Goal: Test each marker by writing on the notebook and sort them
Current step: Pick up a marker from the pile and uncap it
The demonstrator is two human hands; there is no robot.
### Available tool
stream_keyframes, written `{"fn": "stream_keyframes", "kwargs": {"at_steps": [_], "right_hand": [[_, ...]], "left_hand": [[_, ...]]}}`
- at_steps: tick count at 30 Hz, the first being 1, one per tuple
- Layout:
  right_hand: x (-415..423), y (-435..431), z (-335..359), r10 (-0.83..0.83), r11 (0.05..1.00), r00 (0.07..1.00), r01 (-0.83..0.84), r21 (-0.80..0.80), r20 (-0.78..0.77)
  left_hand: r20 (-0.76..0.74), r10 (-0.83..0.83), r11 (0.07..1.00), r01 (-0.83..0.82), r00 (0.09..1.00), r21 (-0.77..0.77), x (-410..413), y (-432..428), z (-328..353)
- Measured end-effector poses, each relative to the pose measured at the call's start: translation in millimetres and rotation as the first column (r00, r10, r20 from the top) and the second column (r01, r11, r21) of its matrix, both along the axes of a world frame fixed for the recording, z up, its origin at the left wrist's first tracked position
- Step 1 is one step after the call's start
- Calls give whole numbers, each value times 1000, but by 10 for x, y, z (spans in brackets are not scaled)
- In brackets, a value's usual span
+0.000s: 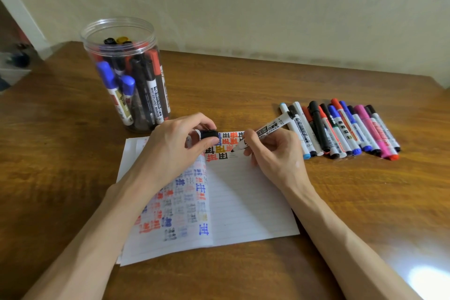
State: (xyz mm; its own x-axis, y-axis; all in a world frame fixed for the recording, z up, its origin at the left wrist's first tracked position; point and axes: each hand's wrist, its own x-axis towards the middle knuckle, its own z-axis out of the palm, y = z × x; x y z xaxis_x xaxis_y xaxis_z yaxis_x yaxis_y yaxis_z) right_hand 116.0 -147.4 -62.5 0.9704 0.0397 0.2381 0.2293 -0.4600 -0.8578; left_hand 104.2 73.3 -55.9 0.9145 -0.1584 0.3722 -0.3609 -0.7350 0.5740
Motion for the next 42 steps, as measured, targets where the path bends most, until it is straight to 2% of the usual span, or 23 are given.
{"fn": "stream_keyframes", "kwargs": {"at_steps": [5,20,26,34,42], "right_hand": [[-19,19,0,53,999,998,-53,2,32],[-40,18,24,54,998,998,-54,-26,10],[-19,9,10,0,1000,1000,0,4,0],[-25,11,-1,9,999,999,-7,-43,33],[-2,-2,-18,-42,999,999,42,14,-7]], "left_hand": [[1,-1,1000,1,1000,8,3,7,-10],[4,-3,1000,3,1000,16,13,0,-29],[4,-6,1000,6,1000,0,4,7,-17],[-1,-10,1000,10,1000,13,14,9,-32],[-2,-10,1000,10,1000,0,14,15,-28]]}}
